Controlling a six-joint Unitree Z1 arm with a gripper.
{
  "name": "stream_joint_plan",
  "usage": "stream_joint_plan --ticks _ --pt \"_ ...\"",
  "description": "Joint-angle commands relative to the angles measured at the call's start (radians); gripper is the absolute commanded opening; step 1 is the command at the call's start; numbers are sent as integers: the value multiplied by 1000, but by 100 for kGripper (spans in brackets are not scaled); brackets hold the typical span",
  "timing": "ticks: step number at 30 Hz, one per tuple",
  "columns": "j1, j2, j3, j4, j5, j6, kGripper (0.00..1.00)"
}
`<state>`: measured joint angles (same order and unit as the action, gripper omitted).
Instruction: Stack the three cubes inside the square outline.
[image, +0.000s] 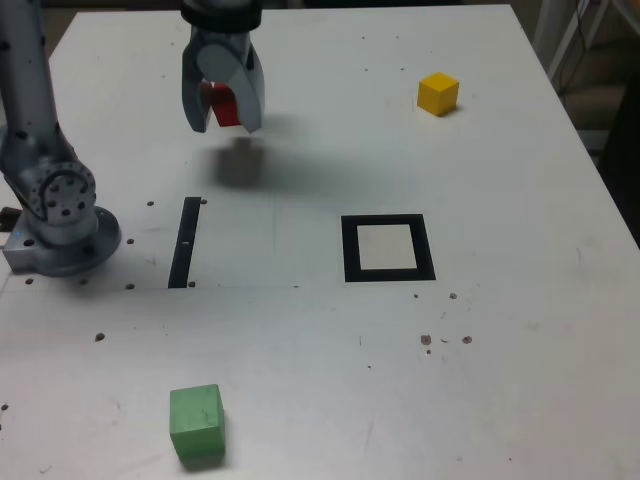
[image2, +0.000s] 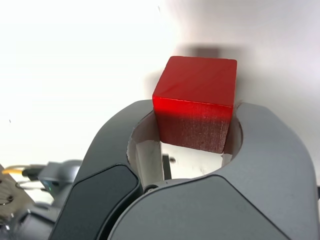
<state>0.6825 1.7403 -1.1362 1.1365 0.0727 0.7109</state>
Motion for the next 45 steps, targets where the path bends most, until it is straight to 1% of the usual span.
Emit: stream_joint_plan --ticks 1,13,18,26,31,39,45 --pt "-33 -11 1 17 -5 -24 29" --pt "-284 -9 -57 101 -49 -211 29" --pt "-368 1 -86 125 -61 -287 29" --pt "-485 41 -141 158 -81 -393 29" --pt "-556 83 -200 192 -92 -459 29" --pt "-630 161 -306 239 -126 -529 29" --pt "-654 216 -370 241 -169 -541 29"
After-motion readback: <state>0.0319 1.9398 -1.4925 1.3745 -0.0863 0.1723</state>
